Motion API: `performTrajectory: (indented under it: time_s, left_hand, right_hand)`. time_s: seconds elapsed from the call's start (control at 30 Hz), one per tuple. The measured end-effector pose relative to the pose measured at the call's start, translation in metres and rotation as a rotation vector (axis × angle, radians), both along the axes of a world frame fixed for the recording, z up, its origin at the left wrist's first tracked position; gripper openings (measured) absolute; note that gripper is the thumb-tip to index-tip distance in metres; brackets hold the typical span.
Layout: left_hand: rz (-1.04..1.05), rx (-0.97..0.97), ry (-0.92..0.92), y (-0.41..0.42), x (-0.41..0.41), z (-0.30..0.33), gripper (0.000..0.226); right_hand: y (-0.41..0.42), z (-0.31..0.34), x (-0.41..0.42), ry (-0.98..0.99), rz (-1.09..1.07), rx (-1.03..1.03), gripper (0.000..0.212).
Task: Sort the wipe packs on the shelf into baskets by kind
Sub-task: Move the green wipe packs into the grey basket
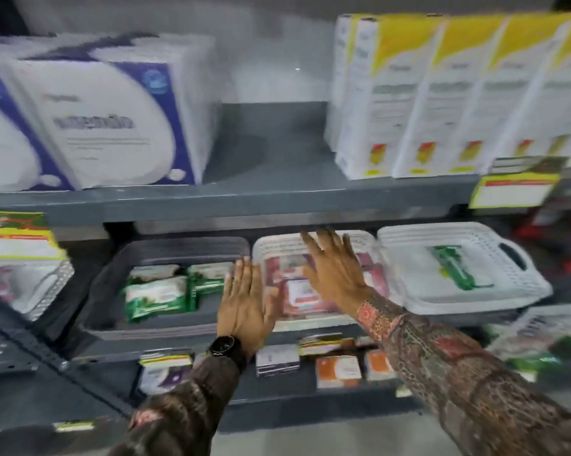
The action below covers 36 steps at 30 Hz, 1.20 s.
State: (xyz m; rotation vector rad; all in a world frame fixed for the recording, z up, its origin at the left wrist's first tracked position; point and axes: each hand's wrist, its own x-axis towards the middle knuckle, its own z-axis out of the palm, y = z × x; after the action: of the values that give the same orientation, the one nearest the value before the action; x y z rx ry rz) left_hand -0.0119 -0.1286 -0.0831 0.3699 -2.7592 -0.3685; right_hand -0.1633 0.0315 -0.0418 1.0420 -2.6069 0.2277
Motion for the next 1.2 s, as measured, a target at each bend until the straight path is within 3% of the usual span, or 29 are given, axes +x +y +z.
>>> performTrajectory:
  time_s: [0.27, 0.37, 0.5, 0.7, 0.8, 1.0, 1.1, 1.2]
  left_hand:
    - [-0.1, -0.022, -0.272, 0.109, -0.059, -0.025, 0.086]
    - [-0.055, -0.048, -0.294, 0.112, -0.063, -0.034, 0.097]
    - [-0.061, -0.07, -0.268, 0.12, -0.062, -0.032, 0.088]
    - [-0.06, -0.055, -0.23, 0.123, -0.063, -0.034, 0.084]
    - [-0.045, -0.063, -0.227, 0.123, -0.065, -0.034, 0.08]
    - [-0.039, -0.065, -0.23, 0.121, -0.067, -0.037, 0.075]
    - [-0.064, -0.024, -0.221, 0.12, -0.067, -0.033, 0.078]
    - [-0.103, 0.036, -0.163, 0.112, -0.062, -0.025, 0.074]
  right_hand:
    - [0.202, -0.012, -0.087, -0.262, -0.45, -0.012, 0.068]
    - [0.235, -0.024, -0.107, -0.358, -0.54, -0.057, 0.065]
    - [0.257, -0.03, -0.133, -0.412, -0.642, -0.046, 0.057]
    - [0.268, -0.042, -0.169, -0.567, -0.761, -0.006, 0.072]
    - [0.27, -0.047, -0.174, -0.61, -0.771, -0.043, 0.075]
    - [0.266, -0.041, -0.167, -0.517, -0.718, -0.065, 0.064]
    - [0.245, -0.029, -0.155, -0.378, -0.609, -0.156, 0.055]
    - [0.202, -0.006, -0.131, -0.276, -0.422, -0.302, 0.06]
